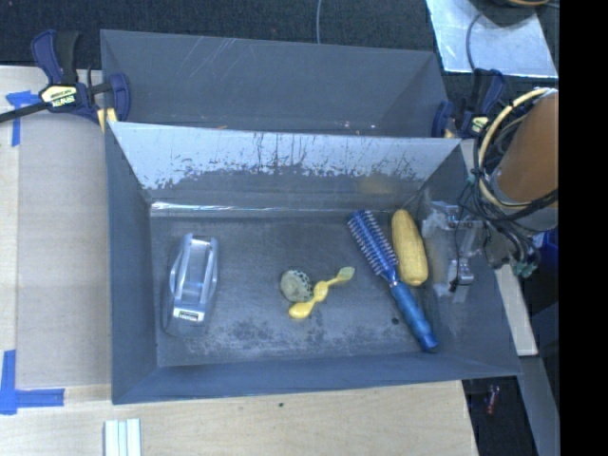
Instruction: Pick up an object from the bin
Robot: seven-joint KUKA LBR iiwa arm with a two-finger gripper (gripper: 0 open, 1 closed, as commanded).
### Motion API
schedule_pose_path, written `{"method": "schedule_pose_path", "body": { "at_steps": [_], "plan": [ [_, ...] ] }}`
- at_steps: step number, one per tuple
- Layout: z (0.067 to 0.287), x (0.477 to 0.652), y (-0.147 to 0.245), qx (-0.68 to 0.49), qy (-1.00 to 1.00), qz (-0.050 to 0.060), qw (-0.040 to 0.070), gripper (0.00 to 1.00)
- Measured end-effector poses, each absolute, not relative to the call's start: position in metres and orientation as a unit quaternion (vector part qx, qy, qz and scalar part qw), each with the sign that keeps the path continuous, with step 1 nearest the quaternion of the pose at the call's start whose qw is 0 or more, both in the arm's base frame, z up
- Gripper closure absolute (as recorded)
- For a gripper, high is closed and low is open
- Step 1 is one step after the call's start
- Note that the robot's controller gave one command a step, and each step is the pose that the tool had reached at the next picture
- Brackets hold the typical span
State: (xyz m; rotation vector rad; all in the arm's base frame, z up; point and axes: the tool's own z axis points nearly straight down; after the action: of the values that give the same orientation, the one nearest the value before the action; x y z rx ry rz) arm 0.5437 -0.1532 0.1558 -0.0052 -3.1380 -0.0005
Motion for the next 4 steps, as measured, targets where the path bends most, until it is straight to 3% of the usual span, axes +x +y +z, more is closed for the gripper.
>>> {"method": "schedule_pose_path", "body": {
  "at_steps": [1, 2, 3, 4],
  "plan": [
    [0.160, 0.546, -0.153, 0.000, -1.000, 0.001, -0.002, 0.00],
    [0.097, 0.603, -0.131, -0.071, -0.997, 0.001, -0.006, 0.00],
    [0.116, 0.610, -0.119, -0.368, -0.930, 0.000, -0.006, 0.00],
    [0.101, 0.595, -0.071, -0.192, -0.981, -0.001, -0.005, 0.00]
  ]
}}
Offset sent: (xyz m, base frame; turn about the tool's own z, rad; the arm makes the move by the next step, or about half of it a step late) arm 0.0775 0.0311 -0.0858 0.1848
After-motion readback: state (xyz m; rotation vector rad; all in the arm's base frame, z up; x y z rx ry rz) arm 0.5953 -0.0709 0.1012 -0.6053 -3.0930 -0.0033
